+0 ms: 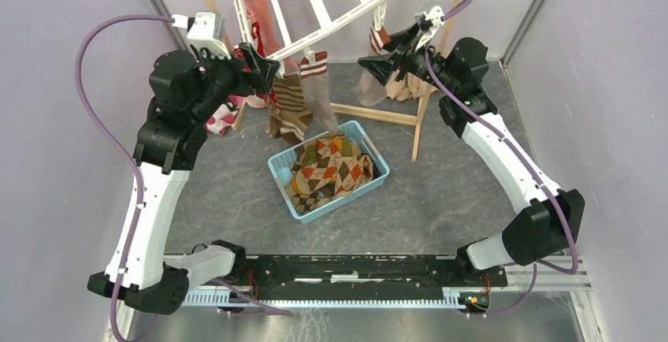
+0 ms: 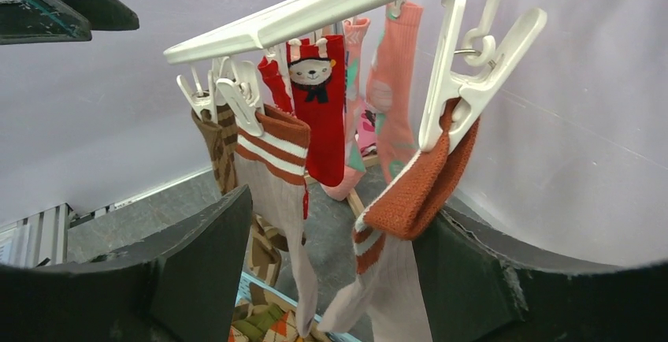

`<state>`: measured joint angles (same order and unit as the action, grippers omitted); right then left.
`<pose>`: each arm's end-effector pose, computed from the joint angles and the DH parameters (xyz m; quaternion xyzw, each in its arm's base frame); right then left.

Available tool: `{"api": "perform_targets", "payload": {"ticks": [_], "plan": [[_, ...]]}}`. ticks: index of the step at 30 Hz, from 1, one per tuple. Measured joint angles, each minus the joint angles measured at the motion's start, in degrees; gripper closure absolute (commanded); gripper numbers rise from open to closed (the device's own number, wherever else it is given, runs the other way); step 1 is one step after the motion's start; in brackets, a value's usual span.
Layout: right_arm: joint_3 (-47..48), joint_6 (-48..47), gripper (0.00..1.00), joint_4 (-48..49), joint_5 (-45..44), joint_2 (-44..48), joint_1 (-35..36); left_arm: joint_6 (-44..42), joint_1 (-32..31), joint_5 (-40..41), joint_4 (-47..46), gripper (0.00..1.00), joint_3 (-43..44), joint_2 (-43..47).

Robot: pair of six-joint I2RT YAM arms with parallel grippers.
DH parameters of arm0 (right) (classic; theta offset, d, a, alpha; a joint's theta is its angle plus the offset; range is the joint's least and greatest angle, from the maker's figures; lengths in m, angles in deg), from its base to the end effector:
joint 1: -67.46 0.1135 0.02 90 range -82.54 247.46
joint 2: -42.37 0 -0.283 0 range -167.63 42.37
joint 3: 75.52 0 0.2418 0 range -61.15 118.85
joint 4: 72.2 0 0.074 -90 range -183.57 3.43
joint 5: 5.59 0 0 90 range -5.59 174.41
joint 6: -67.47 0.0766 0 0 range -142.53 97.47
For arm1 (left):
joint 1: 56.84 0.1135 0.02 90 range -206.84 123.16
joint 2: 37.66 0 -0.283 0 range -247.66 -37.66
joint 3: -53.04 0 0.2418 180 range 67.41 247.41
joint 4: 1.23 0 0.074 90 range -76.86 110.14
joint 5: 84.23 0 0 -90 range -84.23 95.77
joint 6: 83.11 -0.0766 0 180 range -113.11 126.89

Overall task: Clip the socks to the hanger
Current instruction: Rotate the hanger at the clothesline.

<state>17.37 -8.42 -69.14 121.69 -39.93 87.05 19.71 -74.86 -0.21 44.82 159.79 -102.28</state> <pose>0.3150 0.1614 0.4702 -0.2790 0.5730 0.4050 0.6556 0.2142 -0.0781 0.5211 0.0687 0.7275 -0.2180 0.6469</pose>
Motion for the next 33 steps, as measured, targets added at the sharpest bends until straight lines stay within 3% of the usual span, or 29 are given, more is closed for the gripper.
{"api": "perform_targets", "payload": {"ticks": [4,8,15,25,33], "plan": [[0.9,0.1,0.29,-0.2,-0.5,-1.5,0.0,1.2,2.0,2.0,1.5,0.18,0.0,-0.2],[1.2,0.2,0.32,-1.0,-1.4,-2.2,0.0,3.6,3.7,1.3,1.0,0.29,-0.3,-0.2],[1.3,0.1,0.35,-1.7,-1.8,-2.2,0.0,13.3,4.1,-5.3,-8.3,0.69,-11.6,4.1],[1.3,0.0,0.36,-1.8,-1.9,-2.2,0.2,22.8,4.1,-7.5,-14.6,0.82,-18.3,3.8],[1.3,-0.4,0.34,-2.5,-2.4,-1.7,0.3,25.3,4.0,0.2,-15.1,0.83,-15.8,-2.8]]}}
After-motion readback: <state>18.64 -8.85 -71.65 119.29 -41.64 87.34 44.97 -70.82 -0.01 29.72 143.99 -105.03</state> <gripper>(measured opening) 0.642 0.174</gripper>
